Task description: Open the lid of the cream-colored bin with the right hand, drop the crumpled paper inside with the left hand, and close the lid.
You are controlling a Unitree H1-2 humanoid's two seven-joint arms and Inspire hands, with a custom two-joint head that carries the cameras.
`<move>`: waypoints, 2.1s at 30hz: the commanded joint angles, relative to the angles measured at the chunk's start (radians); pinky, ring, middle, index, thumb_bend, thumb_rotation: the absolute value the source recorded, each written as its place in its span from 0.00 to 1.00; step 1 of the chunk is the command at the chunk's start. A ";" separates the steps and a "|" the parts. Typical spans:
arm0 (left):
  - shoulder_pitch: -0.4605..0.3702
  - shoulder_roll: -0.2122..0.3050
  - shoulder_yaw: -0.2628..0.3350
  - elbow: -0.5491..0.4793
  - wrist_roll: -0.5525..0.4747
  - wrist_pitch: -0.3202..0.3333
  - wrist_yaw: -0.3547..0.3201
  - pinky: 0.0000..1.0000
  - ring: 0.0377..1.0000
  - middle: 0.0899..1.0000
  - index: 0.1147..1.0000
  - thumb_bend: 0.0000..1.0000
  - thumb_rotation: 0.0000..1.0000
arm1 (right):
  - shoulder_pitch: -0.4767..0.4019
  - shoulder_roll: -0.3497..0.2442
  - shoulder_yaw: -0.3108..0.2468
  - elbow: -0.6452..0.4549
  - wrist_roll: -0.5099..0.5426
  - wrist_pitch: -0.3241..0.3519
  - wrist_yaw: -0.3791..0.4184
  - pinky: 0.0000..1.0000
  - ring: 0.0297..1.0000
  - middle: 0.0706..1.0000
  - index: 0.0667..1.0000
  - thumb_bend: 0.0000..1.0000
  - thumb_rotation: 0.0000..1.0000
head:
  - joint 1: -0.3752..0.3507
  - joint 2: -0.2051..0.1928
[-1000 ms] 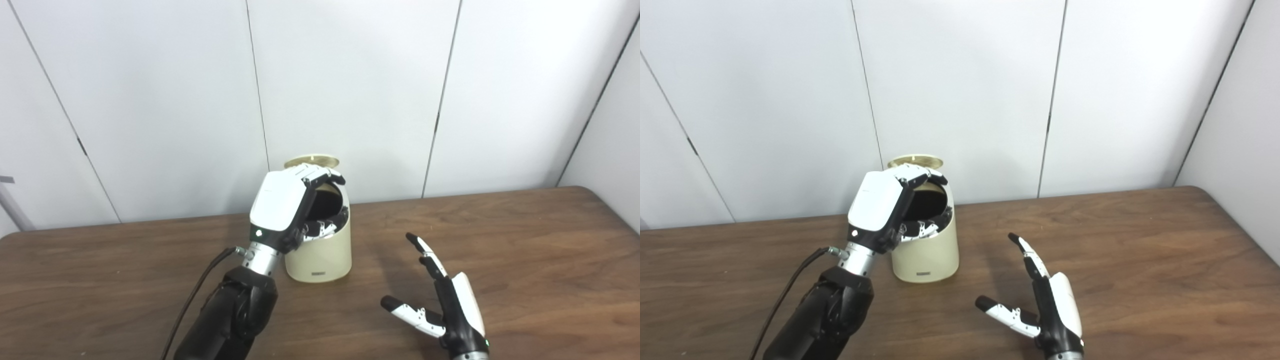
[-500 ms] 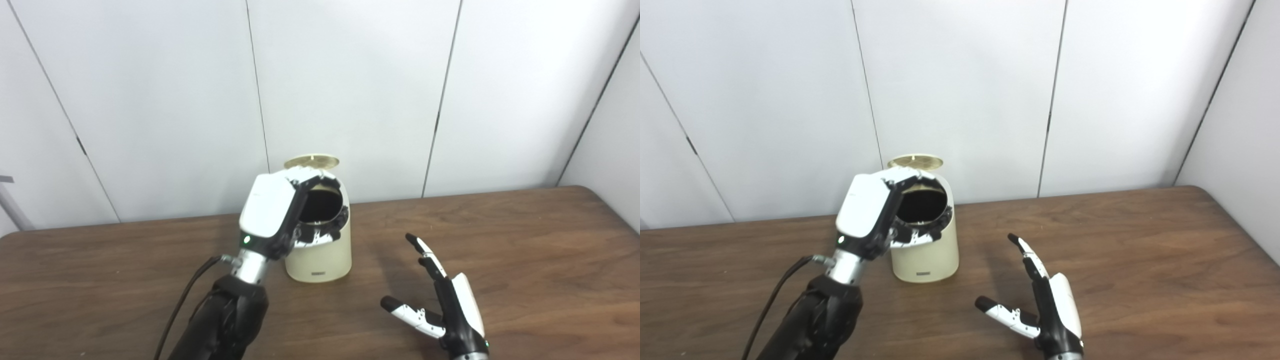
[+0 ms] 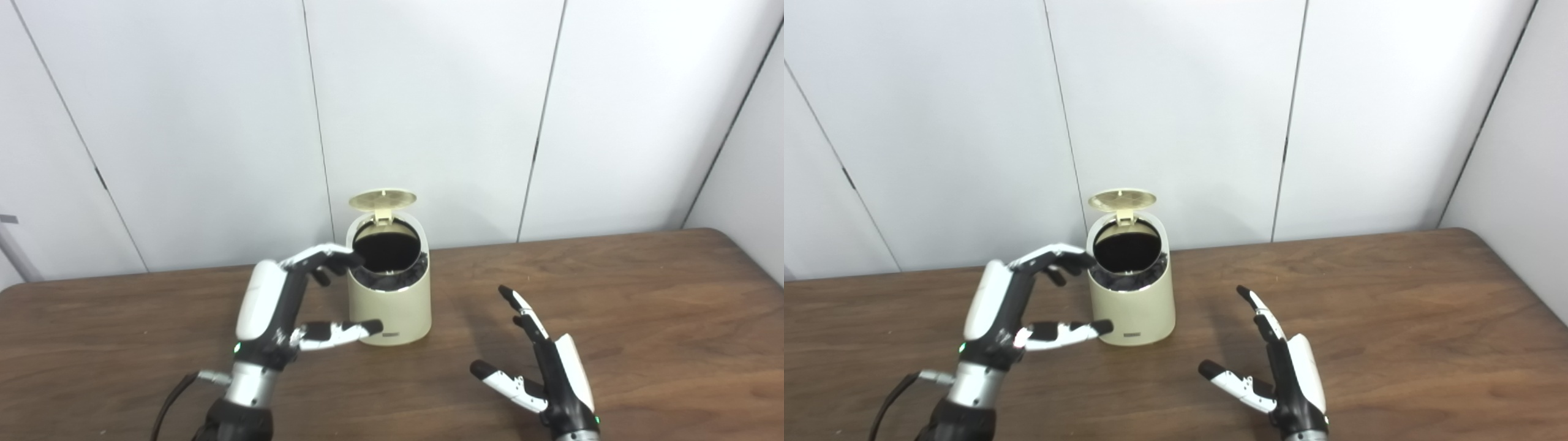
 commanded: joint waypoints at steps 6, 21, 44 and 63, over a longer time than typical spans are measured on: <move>0.049 0.024 0.089 -0.042 -0.148 -0.033 -0.043 0.54 0.63 0.63 0.60 0.87 0.20 | 0.009 -0.002 0.002 0.036 0.017 -0.028 0.001 0.87 0.93 0.92 0.92 0.94 0.77 | 0.009 0.004; 0.197 0.078 0.206 0.036 -0.297 -0.107 -0.076 0.62 0.71 0.71 0.68 0.94 0.25 | 0.009 -0.034 -0.007 0.041 0.048 -0.044 0.002 0.84 0.91 0.91 0.92 0.93 0.76 | 0.029 0.013; 0.214 0.030 0.226 0.102 -0.289 -0.133 -0.063 0.61 0.71 0.71 0.67 0.92 0.24 | -0.010 -0.074 -0.029 -0.032 0.012 -0.023 0.007 0.82 0.89 0.91 0.90 0.95 0.80 | 0.015 0.035; 0.207 0.022 0.222 0.113 -0.266 -0.136 -0.063 0.61 0.71 0.70 0.66 0.94 0.24 | -0.284 -0.224 -0.075 -0.065 -0.048 -0.004 0.094 0.78 0.87 0.90 0.90 1.00 0.80 | 0.005 0.032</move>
